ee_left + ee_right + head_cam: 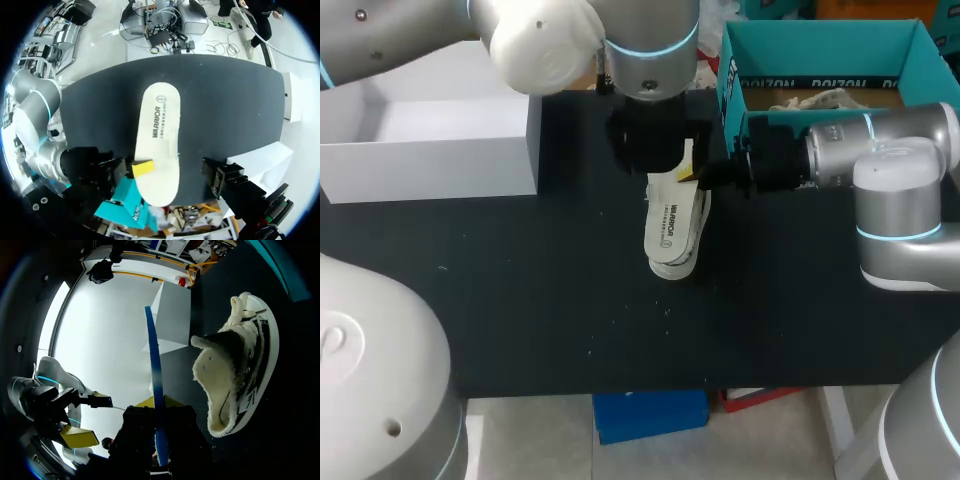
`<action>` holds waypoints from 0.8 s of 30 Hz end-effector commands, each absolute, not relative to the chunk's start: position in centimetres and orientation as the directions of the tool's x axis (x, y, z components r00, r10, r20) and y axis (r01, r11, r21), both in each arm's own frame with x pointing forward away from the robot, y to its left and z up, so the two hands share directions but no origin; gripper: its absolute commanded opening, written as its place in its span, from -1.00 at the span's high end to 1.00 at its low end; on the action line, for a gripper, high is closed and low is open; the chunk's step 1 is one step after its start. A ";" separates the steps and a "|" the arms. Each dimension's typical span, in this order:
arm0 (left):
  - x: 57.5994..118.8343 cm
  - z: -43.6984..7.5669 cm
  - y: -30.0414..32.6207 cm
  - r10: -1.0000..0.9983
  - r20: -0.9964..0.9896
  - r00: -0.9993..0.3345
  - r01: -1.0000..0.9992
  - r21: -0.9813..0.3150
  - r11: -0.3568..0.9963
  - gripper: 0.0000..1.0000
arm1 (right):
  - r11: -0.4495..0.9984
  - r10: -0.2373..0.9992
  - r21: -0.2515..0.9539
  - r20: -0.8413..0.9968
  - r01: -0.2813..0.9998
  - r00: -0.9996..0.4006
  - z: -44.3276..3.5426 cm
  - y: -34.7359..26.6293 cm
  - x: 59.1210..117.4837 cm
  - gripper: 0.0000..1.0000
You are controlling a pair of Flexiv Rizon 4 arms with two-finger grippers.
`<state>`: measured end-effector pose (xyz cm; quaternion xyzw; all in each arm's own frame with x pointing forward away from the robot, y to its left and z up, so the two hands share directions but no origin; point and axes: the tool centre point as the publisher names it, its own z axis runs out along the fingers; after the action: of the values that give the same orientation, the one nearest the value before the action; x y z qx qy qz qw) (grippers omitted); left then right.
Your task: Take the shoe out of the shoebox, open the shoe tongue, remove and reinsert the insole, then place the shoe into the shoebox
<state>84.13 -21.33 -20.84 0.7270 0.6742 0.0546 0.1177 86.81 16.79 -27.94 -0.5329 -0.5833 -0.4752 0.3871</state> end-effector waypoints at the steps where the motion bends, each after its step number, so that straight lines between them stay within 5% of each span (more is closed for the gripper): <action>1: 82.7 -20.8 -20.7 0.989 -0.098 0.111 0.950 0.302 -0.077 -1.00 | -0.022 0.254 0.142 0.958 0.990 -0.132 -28.0 16.9 86.8 1.00; 16: 79.3 -21.5 -19.6 0.948 -0.217 0.233 0.919 0.367 -0.142 -1.00 | -0.022 0.254 0.142 0.958 0.990 -0.132 -28.0 16.9 86.8 1.00; 24: 80.6 -21.0 -18.0 0.859 -0.460 0.226 0.934 0.352 -0.057 -1.00 | -0.022 0.254 0.142 0.958 0.990 -0.132 -28.0 16.9 86.8 1.00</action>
<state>80.34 -19.92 -20.58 0.7349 0.6402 0.0159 0.2232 86.81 16.78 -27.94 -0.5330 -0.5833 -0.4752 0.3871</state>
